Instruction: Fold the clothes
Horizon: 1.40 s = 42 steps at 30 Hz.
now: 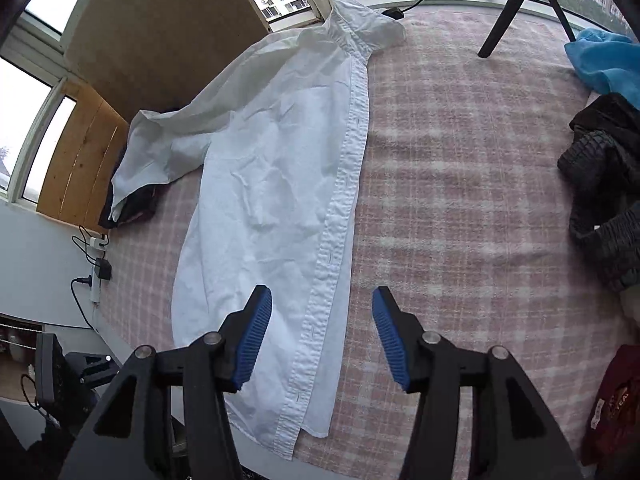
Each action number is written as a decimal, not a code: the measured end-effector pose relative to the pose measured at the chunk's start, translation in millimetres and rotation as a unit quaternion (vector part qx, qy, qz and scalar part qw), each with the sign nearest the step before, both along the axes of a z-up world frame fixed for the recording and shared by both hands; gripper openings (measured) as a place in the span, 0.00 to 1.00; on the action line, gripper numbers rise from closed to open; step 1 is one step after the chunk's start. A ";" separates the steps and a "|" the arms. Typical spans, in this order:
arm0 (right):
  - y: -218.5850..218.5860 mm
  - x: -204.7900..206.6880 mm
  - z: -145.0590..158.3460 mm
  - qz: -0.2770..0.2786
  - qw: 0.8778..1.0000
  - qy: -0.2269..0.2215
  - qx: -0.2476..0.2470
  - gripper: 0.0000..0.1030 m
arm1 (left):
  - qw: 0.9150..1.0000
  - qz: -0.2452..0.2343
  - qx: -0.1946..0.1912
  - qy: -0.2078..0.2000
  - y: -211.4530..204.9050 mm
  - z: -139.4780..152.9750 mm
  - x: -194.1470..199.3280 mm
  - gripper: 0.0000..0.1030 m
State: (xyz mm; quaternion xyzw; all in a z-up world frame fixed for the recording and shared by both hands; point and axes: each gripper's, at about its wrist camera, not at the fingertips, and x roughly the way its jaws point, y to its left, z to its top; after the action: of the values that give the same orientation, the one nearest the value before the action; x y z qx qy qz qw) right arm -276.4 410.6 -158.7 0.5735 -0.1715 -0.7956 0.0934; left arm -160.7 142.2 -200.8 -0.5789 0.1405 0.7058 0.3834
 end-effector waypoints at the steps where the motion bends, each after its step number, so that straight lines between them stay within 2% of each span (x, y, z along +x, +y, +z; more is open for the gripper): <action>1: 8.3 -20.3 6.4 -0.003 1.000 0.009 0.006 0.50 | 1.000 0.006 -0.002 0.001 7.6 -2.1 5.0 0.33; 4: 27.1 -83.6 8.9 0.000 1.000 0.021 0.013 0.50 | 0.999 0.036 -0.002 -0.011 33.5 -11.3 18.0 0.33; 9: 46.8 -174.7 -30.0 0.012 1.000 0.008 -0.007 0.50 | 0.994 0.099 -0.010 -0.036 82.7 -31.4 32.6 0.34; 12: 47.8 -216.9 -61.2 0.014 0.999 -0.009 -0.031 0.50 | 0.989 0.135 -0.017 -0.053 108.9 -44.3 34.8 0.35; 17: 32.9 -264.5 -94.8 0.033 0.999 -0.012 -0.028 0.50 | 0.980 0.185 -0.052 -0.057 128.2 -60.5 30.4 0.36; 19: 26.2 -275.2 -103.6 0.044 0.999 -0.015 -0.028 0.50 | 0.975 0.206 -0.057 -0.060 127.1 -63.8 27.1 0.36; 22: 16.1 -284.5 -103.5 0.067 0.997 0.008 -0.034 0.56 | 0.968 0.235 -0.064 -0.054 120.9 -66.7 23.4 0.36; 24: 8.4 -285.0 -101.9 0.084 0.996 0.026 -0.021 0.56 | 0.964 0.252 -0.067 -0.051 113.6 -69.0 21.5 0.29; 25: 4.6 -284.9 -100.8 0.092 0.995 0.036 -0.013 0.55 | 0.962 0.259 -0.066 -0.054 109.7 -70.1 20.7 0.21; 26: 0.8 -284.8 -99.6 0.101 0.994 0.047 -0.006 0.42 | 0.960 0.267 -0.063 -0.061 104.2 -71.3 19.7 0.09; 27: -2.2 -284.8 -98.5 0.109 0.993 0.051 0.005 0.30 | 0.957 0.274 -0.060 -0.067 97.1 -72.5 18.3 0.02; 28: -3.2 -284.4 -96.2 0.114 0.992 0.053 0.004 0.15 | 0.955 0.281 -0.054 -0.075 90.3 -73.2 17.6 0.00; 32: -6.5 -281.3 -78.9 0.129 0.989 0.065 -0.010 0.08 | 0.952 0.295 -0.035 -0.078 69.8 -60.4 20.7 0.00; 36: -16.6 -280.9 -54.9 0.148 0.985 0.085 0.002 0.07 | 0.955 0.288 -0.020 -0.066 64.6 -43.4 28.8 0.00; 38: -21.8 -281.8 -43.7 0.151 0.984 0.093 0.000 0.07 | 0.958 0.280 -0.021 -0.048 67.7 -35.7 31.3 0.00; 42: -32.3 -286.1 -20.9 0.144 0.983 0.110 0.002 0.07 | 0.952 0.304 -0.031 -0.020 54.5 -16.2 20.8 0.00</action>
State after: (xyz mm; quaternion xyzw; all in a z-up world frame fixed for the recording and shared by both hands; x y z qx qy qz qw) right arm -562.6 378.3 -179.6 0.5012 -0.0740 -0.8326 0.2240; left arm -139.8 196.7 -216.9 -0.6195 -0.0283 0.7727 0.1354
